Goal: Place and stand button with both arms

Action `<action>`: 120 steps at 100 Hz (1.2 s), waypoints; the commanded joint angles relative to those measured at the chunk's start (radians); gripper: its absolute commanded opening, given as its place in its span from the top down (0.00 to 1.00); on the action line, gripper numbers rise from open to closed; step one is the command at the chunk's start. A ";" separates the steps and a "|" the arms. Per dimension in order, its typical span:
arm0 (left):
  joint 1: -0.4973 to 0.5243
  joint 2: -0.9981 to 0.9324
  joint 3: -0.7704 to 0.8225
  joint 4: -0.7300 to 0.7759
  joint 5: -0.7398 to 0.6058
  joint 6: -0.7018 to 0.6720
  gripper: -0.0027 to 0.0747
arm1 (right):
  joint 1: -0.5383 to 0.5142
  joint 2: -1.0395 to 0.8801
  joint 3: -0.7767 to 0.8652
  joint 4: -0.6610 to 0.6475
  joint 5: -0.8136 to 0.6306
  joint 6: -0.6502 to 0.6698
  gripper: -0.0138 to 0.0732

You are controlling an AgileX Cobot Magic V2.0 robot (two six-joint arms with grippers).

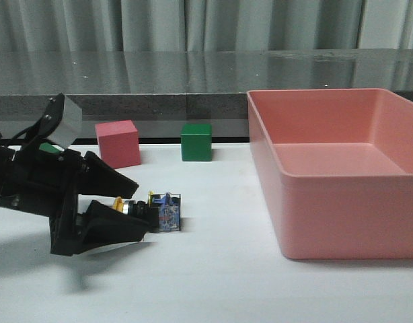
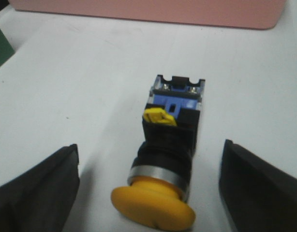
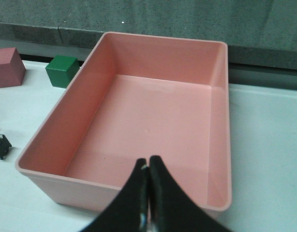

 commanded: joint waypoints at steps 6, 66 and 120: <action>-0.005 -0.031 -0.018 -0.010 0.068 0.002 0.40 | -0.004 0.001 -0.025 0.012 -0.078 -0.001 0.91; -0.033 -0.357 -0.082 0.271 -0.268 -0.620 0.99 | -0.004 0.001 -0.025 0.012 -0.079 -0.001 0.91; -0.255 -0.384 -0.715 1.806 0.154 -1.935 0.99 | -0.004 0.001 -0.025 0.012 -0.078 -0.001 0.91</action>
